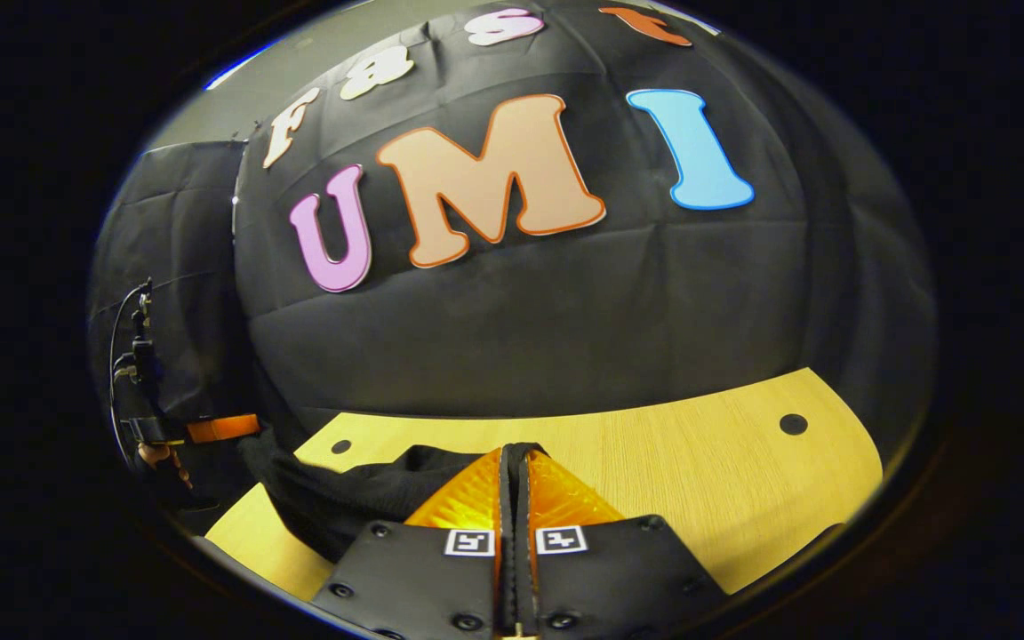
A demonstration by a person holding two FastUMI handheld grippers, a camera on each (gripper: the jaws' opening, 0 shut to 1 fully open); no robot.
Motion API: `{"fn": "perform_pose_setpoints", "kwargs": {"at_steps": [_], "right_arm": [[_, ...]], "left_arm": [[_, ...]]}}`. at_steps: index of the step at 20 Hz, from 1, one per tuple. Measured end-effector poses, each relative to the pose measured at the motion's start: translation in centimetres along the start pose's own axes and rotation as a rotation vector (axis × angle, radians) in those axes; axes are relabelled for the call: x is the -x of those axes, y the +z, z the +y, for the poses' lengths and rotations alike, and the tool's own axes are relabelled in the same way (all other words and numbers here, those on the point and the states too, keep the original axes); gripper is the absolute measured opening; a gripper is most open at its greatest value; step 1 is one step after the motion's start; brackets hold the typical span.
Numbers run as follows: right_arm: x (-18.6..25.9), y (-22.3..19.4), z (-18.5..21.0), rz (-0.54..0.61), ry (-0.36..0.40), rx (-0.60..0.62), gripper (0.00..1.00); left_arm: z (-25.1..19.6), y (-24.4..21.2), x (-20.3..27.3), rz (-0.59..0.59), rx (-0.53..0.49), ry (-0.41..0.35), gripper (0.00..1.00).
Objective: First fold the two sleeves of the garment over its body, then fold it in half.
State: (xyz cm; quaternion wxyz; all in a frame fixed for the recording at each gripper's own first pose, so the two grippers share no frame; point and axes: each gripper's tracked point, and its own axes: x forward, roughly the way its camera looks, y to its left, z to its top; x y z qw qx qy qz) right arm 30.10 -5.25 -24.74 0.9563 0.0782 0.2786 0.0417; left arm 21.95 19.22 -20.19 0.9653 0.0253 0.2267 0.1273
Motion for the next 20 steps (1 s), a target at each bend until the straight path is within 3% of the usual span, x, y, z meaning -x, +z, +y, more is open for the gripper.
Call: {"fn": "perform_pose_setpoints", "kwargs": {"at_steps": [1, 3, 5, 6, 9, 11, 14, 20], "right_arm": [[-0.5, 0.3, -1.0, -0.033, -0.038, 0.000, 0.34], [-0.3, 2.7, -1.4, -0.119, -0.067, 0.013, 0.98], [0.1, 3.9, -1.8, -0.177, -0.092, 0.060, 0.97], [0.7, 3.9, -1.9, -0.186, -0.096, 0.078, 0.97], [2.6, 3.8, -1.8, -0.184, -0.096, 0.094, 0.98], [4.3, 4.0, -1.3, -0.200, -0.089, 0.097, 0.98], [8.3, 4.3, -0.6, -0.244, -0.096, 0.096, 0.98], [18.6, 4.8, 3.3, -0.362, -0.096, 0.104, 0.94]], "left_arm": [[0.5, 0.6, -0.6, -0.033, -0.010, 0.037, 0.31], [-1.0, 2.8, -0.1, -0.139, 0.040, 0.011, 0.92], [-2.0, 5.1, 0.6, -0.210, 0.065, -0.015, 0.97], [-2.0, 5.8, 0.8, -0.221, 0.047, -0.013, 0.95], [-1.7, 6.1, 2.2, -0.213, -0.005, -0.002, 0.96], [-2.0, 6.7, 3.9, -0.219, 0.020, -0.020, 0.97], [-1.6, 8.7, 6.8, -0.274, 0.044, -0.022, 0.95], [-0.4, 10.8, 17.1, -0.384, 0.019, -0.039, 0.97]]}}
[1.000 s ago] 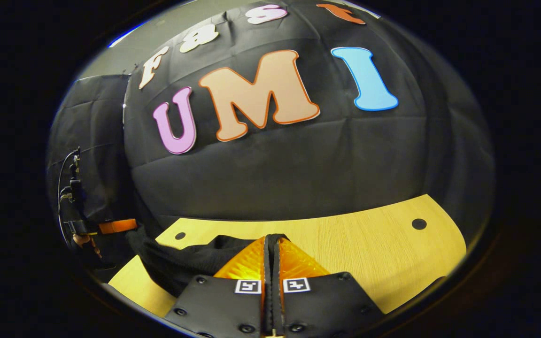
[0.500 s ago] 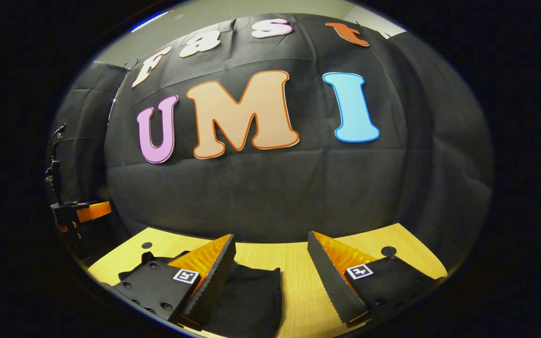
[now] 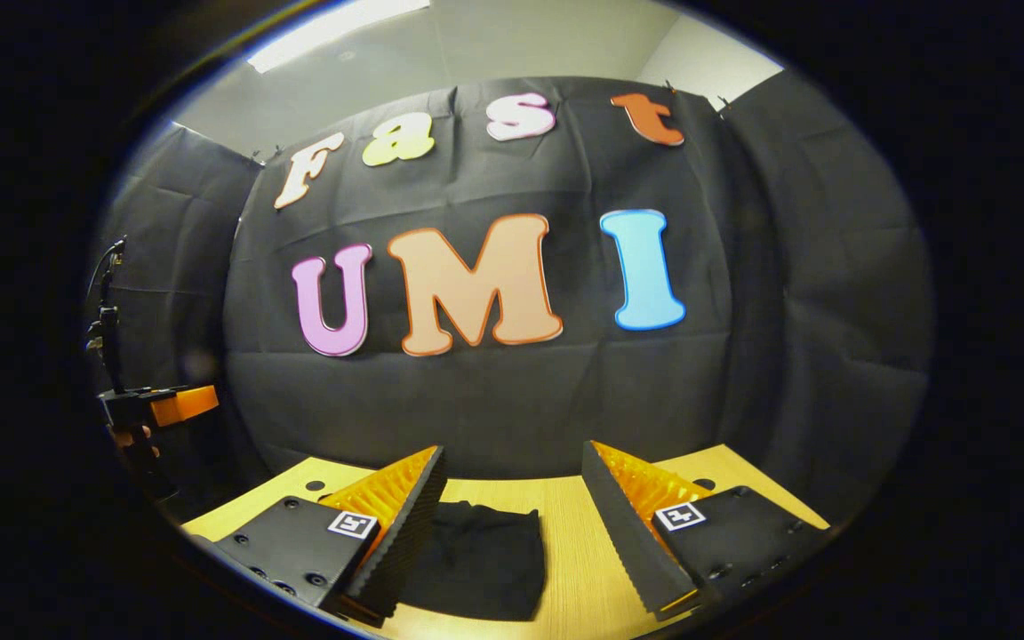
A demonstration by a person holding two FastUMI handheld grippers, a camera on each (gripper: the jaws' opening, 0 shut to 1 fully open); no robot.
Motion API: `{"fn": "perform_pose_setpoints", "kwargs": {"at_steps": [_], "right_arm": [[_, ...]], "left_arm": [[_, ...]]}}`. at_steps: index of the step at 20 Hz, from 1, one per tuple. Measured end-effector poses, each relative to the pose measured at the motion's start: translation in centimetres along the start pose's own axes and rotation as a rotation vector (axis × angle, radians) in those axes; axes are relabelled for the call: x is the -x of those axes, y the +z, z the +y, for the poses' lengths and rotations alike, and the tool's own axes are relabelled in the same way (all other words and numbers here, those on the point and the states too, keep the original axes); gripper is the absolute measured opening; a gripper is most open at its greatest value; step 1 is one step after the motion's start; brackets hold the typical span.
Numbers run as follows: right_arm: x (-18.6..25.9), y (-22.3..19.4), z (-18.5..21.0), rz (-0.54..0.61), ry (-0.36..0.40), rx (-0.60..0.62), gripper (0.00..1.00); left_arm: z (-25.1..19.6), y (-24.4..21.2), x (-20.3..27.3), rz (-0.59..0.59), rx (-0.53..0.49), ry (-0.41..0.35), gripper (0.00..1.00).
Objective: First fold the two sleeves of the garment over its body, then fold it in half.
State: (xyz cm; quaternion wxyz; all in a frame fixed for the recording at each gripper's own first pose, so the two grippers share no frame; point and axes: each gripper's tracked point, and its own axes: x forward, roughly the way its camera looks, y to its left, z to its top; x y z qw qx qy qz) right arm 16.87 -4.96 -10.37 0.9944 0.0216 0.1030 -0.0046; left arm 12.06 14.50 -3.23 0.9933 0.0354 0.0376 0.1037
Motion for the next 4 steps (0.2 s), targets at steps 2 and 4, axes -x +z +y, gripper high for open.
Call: {"fn": "perform_pose_setpoints", "kwargs": {"at_steps": [2, 4], "right_arm": [[3.3, 1.2, 1.1, -0.041, 0.003, -0.002, 0.97], [6.4, 1.5, 2.6, -0.058, 0.021, -0.010, 0.97]], "left_arm": [[0.2, 1.0, 3.1, -0.012, -0.022, -0.009, 0.97], [0.9, 1.8, 5.8, -0.024, -0.042, -0.008, 0.97]]}}
